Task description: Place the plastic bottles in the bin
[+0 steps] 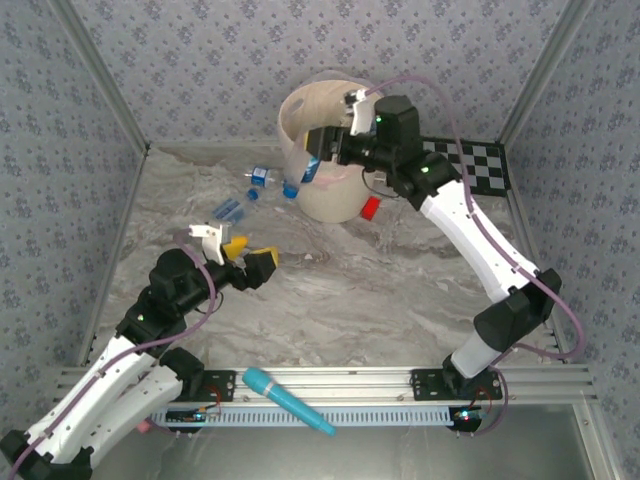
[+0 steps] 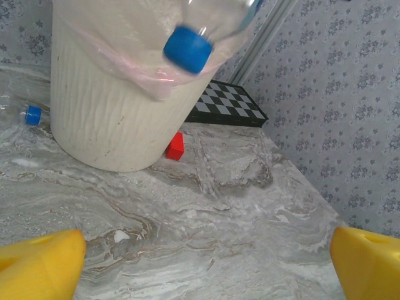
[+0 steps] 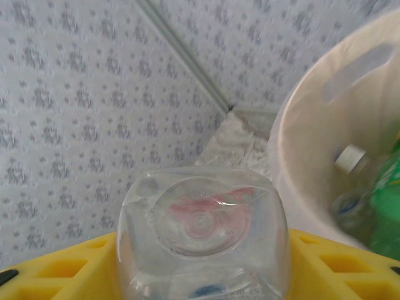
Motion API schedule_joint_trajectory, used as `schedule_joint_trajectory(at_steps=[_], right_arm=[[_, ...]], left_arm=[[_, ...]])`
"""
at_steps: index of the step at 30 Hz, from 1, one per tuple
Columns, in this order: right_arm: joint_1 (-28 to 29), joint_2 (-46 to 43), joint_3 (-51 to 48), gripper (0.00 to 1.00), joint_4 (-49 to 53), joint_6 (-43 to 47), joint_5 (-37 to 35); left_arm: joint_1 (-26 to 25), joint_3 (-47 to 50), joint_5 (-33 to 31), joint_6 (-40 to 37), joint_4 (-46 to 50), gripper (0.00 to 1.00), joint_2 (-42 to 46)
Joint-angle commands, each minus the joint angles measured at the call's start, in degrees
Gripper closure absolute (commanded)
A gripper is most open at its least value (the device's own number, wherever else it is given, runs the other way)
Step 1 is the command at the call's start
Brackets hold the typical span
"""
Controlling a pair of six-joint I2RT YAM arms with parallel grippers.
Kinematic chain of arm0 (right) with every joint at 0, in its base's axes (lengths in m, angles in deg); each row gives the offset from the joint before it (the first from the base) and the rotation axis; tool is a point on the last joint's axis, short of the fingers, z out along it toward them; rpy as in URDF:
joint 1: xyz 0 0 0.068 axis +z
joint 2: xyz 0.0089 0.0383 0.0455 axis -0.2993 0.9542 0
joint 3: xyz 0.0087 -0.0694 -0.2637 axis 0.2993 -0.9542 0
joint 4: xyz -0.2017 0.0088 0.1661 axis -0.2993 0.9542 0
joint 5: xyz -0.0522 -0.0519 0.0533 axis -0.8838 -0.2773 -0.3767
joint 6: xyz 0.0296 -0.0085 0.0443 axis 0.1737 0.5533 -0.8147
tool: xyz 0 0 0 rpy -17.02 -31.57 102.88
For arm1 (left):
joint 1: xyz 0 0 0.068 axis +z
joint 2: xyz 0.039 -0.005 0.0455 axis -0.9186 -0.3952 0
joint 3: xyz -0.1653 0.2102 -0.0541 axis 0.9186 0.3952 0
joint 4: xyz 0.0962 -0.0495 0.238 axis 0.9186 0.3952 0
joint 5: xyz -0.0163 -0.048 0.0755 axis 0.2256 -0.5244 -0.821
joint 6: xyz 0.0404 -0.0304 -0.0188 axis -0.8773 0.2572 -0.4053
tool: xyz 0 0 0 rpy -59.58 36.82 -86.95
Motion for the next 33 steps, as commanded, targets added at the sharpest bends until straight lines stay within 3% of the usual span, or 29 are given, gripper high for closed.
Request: schedule_joint_trajectory(at_steps=[1,12,24,33], right_arm=[[-3.51,-2.93,4.69,0.38,-0.81,-2.10,-0.87],[-12.22,1.56,6.69,0.38,-8.36,-11.22,-5.82],[-12.51,18.29,15.16,0.39,-19.57,-29.55,-8.14],[-9.39,28.70,31.99,0.35,-6.05,-23.01,-15.73]], left_arm=[[-0.31,-2.25,-0.82,0.00,0.26,0.00,1.07],[-0.37,-2.94,-1.51,0.23,1.64,0.00,1.49],[-0.30,-3.32,-3.16,-0.18,5.82,0.00,5.25],[-0.31,-3.65,-4.37,-1.07,9.31,0.00,8.28]])
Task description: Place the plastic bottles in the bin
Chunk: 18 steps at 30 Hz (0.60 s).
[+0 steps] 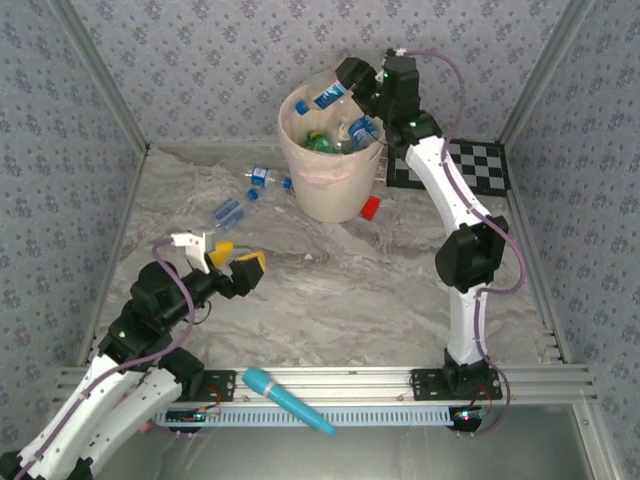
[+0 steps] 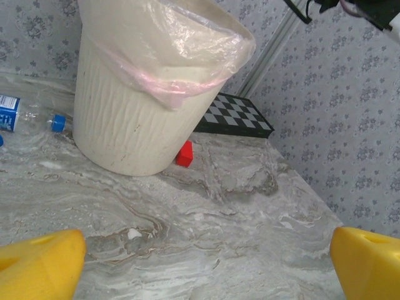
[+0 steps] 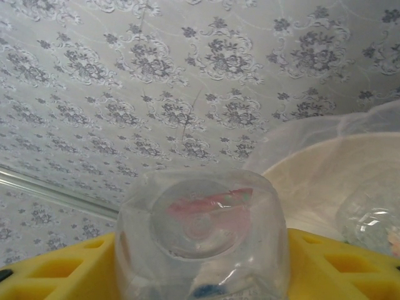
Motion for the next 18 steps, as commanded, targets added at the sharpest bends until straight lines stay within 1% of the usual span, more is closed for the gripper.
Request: schedule_joint_trajectory(at_steps=[1,2,4,7,8,9,10,14,18], right_arm=[[0.72,1.43,5.93,0.34,4.10,1.87,-3.40],[0.51,2.11,6.50,0.34,4.63,0.91,-2.12],[-0.28,3.18,7.83,0.28,5.64,0.05,-2.13],[0.34,3.48,10.82,0.16,10.87,4.53,-4.26],[0.67,3.28,11.43,0.12,12.36,6.03,-5.39],[0.80,3.05,11.95,0.02,13.40,7.24,-6.02],[0.86,2.71,11.96,0.00,14.22,8.07,-6.48],[1.00,0.70,11.29,0.00,16.39,12.01,-8.95],[1.78,-1.84,9.64,0.00,16.79,16.10,-9.19]], left_arm=[[-0.34,-2.10,-1.27,-1.08,1.85,0.00,1.52],[-0.30,-2.08,-1.60,-1.14,2.18,0.00,1.82],[-0.36,-2.17,-2.11,-1.18,2.63,0.00,2.46],[-0.37,-2.18,-2.55,-1.27,2.63,0.00,3.14],[-0.31,-2.23,-2.63,-1.27,2.54,0.00,3.15],[-0.35,-2.27,-2.64,-1.27,2.43,0.00,3.02],[-0.33,-2.27,-2.64,-1.19,2.33,0.00,2.90],[-0.33,-2.01,-2.29,-0.60,1.68,0.00,2.23],[-0.36,-1.50,-2.92,-0.22,1.59,0.00,1.84]])
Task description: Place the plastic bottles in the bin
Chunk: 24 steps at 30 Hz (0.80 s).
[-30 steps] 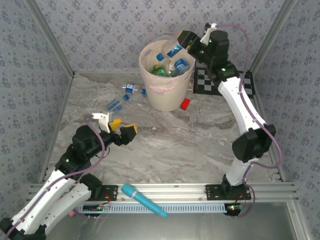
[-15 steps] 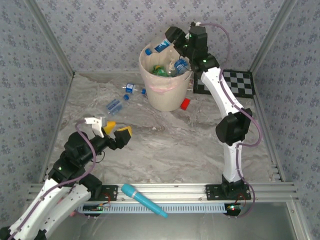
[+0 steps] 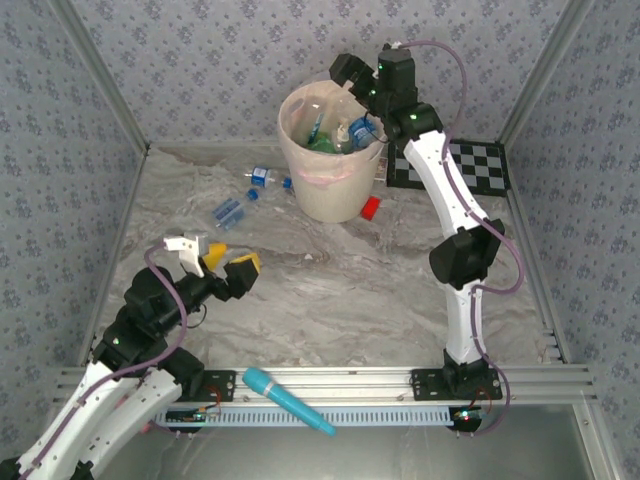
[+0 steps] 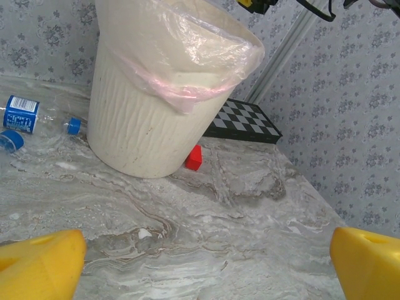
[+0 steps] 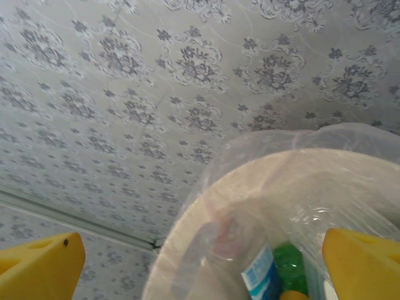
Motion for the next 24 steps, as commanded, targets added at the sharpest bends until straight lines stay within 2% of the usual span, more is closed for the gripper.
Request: schedule_joint_trajectory(at_steps=[1,7,17,20,22,24], right_arm=[[1.10,-4.57,-0.73,0.00,1.70,6.10,-1.92],[3.00,-11.45,-9.40,0.00,-0.29,10.42,-0.73],[5.24,-32.80,-39.91,0.00,-9.79,15.30,1.68],[5.62,-38.36,-46.30,0.00,-11.76,16.61,1.88],[5.74,-41.15,-48.57,0.00,-12.22,18.00,1.99],[5.92,-43.10,-49.67,0.00,-12.85,19.19,2.05]], left_arm=[[-0.36,-1.25,-1.19,-0.02,-0.60,0.00,-0.68],[-0.35,-1.86,-5.72,1.17,1.11,0.00,-3.68],[0.81,-2.49,-16.65,4.17,2.62,0.00,-13.51],[3.97,-2.57,-15.53,5.52,1.46,0.00,-17.72],[7.29,-2.83,-11.72,6.51,0.04,0.00,-21.06],[9.27,-3.32,-10.58,7.59,-1.13,0.00,-24.39]])
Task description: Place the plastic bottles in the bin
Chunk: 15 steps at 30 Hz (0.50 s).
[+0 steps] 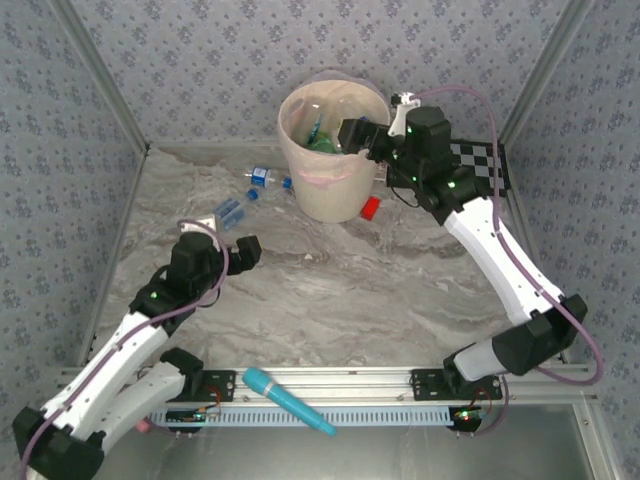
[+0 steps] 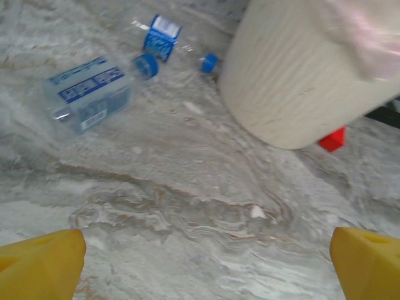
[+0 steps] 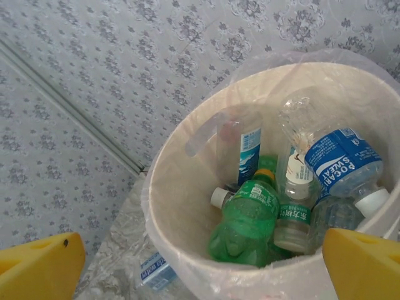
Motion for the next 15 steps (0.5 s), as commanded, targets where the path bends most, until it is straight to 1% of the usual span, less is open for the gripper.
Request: schedule_joint_trajectory(at_steps=[1,5,9,12,15], right_arm=[[0.42,-3.88,-1.77,0.00,-4.28,3.79,1.05],[0.70,-5.82,-2.92,0.00,-5.76,4.58,2.37],[0.93,-6.89,-4.55,0.00,-7.44,5.87,6.81],[0.85,-6.82,-3.02,0.00,-4.99,8.36,9.60],[0.81,-8.17,-3.41,0.00,-3.37,10.12,10.42]], left_arm=[[2.89,-2.83,1.69,2.73,-2.28,0.00,-4.51],[4.33,-5.97,1.04,2.95,-1.42,0.00,-11.11],[6.54,-9.99,0.82,3.78,0.26,0.00,-17.66],[8.82,-13.63,2.18,3.52,0.41,0.00,-23.13],[11.18,-17.45,4.47,3.07,-0.19,0.00,-28.73]])
